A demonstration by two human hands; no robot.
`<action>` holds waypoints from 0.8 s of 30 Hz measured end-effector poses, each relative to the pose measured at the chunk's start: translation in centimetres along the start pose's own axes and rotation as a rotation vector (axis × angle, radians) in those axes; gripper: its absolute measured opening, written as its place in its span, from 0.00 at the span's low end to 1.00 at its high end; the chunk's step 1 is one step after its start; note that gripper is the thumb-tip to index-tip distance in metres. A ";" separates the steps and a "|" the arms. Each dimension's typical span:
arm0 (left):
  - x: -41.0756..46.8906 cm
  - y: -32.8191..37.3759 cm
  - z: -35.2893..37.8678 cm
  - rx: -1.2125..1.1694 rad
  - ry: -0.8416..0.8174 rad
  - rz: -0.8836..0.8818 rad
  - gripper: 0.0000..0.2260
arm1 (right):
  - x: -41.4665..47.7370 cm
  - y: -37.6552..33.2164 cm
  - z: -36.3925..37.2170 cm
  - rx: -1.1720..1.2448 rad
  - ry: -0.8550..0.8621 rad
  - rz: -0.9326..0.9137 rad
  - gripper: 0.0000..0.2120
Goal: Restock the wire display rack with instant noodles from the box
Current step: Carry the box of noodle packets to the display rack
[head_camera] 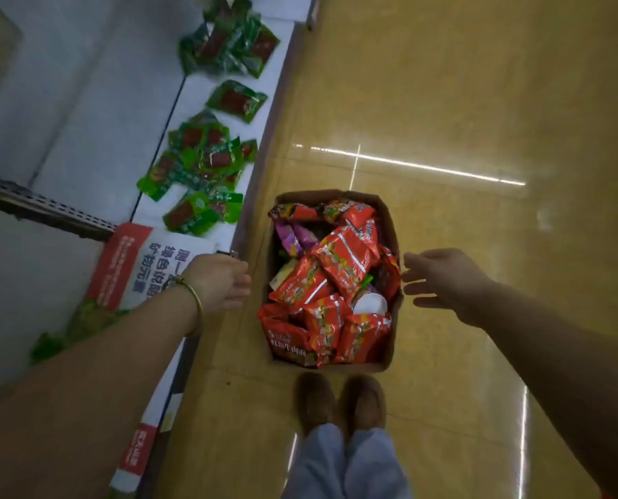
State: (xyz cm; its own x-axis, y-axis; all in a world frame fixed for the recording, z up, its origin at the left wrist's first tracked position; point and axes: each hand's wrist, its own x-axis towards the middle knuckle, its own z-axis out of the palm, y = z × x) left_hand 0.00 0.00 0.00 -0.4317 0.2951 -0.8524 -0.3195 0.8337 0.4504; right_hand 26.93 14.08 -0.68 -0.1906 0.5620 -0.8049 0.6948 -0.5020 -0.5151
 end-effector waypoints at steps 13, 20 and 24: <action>17.1 -8.0 5.6 -0.128 -0.089 -0.121 0.06 | 17.9 12.3 3.6 -0.126 0.094 0.152 0.09; 24.5 -11.6 5.5 0.563 0.427 0.128 0.08 | 22.8 16.3 5.7 -0.328 0.213 0.159 0.32; 27.4 -12.4 5.3 0.579 0.398 0.077 0.14 | 25.0 17.4 6.7 -0.355 0.285 0.126 0.25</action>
State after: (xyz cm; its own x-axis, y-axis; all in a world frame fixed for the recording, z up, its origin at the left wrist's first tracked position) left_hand -3.41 0.20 -30.31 -0.7462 0.2624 -0.6118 0.1767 0.9641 0.1980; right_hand 29.65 15.00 -31.71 0.0736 0.6942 -0.7160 0.9040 -0.3497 -0.2461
